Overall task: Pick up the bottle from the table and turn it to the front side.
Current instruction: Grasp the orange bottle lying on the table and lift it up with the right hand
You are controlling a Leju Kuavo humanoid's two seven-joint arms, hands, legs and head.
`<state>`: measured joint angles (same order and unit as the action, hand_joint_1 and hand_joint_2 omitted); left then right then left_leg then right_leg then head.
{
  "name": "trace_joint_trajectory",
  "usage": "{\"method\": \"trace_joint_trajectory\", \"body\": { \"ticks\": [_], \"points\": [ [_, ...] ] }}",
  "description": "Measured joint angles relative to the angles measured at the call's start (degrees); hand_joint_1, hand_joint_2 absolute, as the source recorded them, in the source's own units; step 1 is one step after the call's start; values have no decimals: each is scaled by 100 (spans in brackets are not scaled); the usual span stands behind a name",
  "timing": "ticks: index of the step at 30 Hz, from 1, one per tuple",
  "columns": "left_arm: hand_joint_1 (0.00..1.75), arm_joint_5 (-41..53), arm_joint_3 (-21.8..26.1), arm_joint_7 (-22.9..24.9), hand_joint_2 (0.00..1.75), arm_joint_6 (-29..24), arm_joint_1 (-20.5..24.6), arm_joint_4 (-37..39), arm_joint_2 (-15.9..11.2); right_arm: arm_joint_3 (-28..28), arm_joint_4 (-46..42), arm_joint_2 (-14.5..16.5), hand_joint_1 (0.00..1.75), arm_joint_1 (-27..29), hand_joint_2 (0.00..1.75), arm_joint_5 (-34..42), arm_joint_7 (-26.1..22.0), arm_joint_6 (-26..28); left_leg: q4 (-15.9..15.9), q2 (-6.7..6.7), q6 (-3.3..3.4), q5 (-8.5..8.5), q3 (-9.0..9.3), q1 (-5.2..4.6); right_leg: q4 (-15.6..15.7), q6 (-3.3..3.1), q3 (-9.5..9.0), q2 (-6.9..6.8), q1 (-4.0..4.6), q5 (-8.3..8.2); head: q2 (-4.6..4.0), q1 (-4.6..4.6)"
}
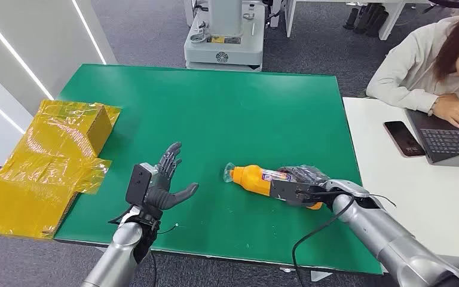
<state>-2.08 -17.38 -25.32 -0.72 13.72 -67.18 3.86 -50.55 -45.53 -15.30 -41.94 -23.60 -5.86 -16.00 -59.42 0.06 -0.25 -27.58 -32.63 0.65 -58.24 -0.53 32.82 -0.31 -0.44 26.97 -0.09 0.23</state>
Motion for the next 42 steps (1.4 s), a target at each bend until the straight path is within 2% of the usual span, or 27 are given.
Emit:
{"method": "trace_joint_trajectory", "body": {
  "ticks": [5,7,11,13,17,22,27,35,39,42],
  "points": [
    [0,0,0,-42,175,-70,-37,3,-13,125,-4,-4,175,142,175,473,-305,279,0,4,0,0,1,1,0,0,1,4,1,0,1,-1],
    [0,3,0,-48,175,-135,-52,3,-10,262,-30,8,175,279,175,884,-580,456,1,2,0,0,1,3,0,0,0,2,2,0,1,0],
    [0,90,1,-20,175,-308,-116,-16,-5,826,-405,226,175,1064,175,1961,-1401,1399,4,-4,-1,-1,-3,6,-1,0,1,-4,6,2,0,1],
    [0,165,2,8,175,-348,-147,-52,-8,1106,-778,405,175,1575,175,2241,-1614,1965,8,-4,-2,-2,-8,7,-1,-1,8,-5,6,3,0,0],
    [0,292,1,59,175,-321,-146,-113,-15,1460,-1559,668,175,2318,175,2352,-1723,2642,16,-3,-3,-2,-23,6,-2,-2,28,-4,6,4,0,-1],
    [0,255,-3,220,175,-30,-30,-114,-23,1688,-2236,844,175,2697,175,2137,-1772,2983,16,0,-4,0,-28,4,-3,-3,35,-1,6,4,1,0],
    [0,-378,-90,668,175,719,428,-4,-47,1731,-2402,1040,175,2669,175,2055,-1891,2907,13,0,-1,6,-31,2,-3,-4,36,-2,6,0,1,0],
    [0,-1696,-418,1436,175,1722,1409,551,-46,1672,-2180,1347,175,2170,175,1829,-2021,2915,10,-1,-2,15,-34,3,-5,-8,38,-2,6,-6,0,0],
    [0,-2175,-672,1678,175,1959,1840,732,-10,1556,-1886,1445,175,1843,175,1642,-2063,3045,10,0,-2,15,-34,2,-6,-9,38,-1,6,-7,1,1],
    [0,-2451,-840,1794,175,2056,1991,783,-9,1469,-1634,1495,175,1648,175,1532,-2072,3104,10,0,-2,15,-35,2,-5,-9,38,-1,6,-7,2,-1]
  ]
}}
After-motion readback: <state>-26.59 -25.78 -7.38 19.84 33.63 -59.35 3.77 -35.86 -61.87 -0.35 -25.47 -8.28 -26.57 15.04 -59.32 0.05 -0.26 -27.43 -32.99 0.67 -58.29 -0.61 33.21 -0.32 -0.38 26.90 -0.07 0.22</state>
